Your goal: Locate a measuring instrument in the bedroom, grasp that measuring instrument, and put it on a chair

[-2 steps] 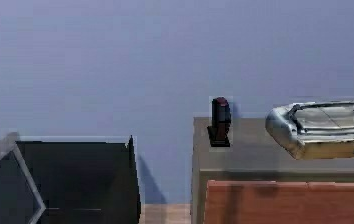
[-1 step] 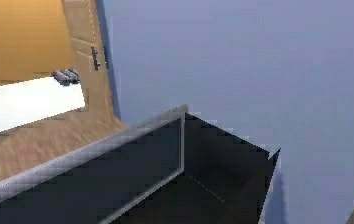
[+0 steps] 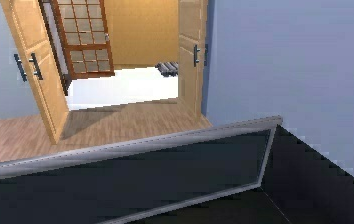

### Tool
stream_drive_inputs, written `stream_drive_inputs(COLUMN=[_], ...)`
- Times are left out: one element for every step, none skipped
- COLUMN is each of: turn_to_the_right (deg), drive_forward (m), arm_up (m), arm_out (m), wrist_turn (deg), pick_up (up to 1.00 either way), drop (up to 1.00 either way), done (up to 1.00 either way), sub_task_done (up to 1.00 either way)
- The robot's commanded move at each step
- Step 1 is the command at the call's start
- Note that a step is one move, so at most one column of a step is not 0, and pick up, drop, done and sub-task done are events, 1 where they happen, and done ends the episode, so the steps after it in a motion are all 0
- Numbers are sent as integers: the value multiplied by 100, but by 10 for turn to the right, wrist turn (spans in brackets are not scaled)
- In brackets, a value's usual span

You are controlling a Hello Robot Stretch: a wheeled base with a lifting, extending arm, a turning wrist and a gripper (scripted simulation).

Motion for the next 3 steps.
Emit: stream_drive_inputs(turn_to_the_right=[0, 0, 0], drive_forward=[0, 0, 0], arm_up=[50, 38, 0], arm_out=[0, 0, 50], wrist_turn=[0, 0, 0], pick_up=[0, 0, 0], drop=[0, 0, 0], done=[0, 0, 0], sub_task_done=[0, 0, 0])
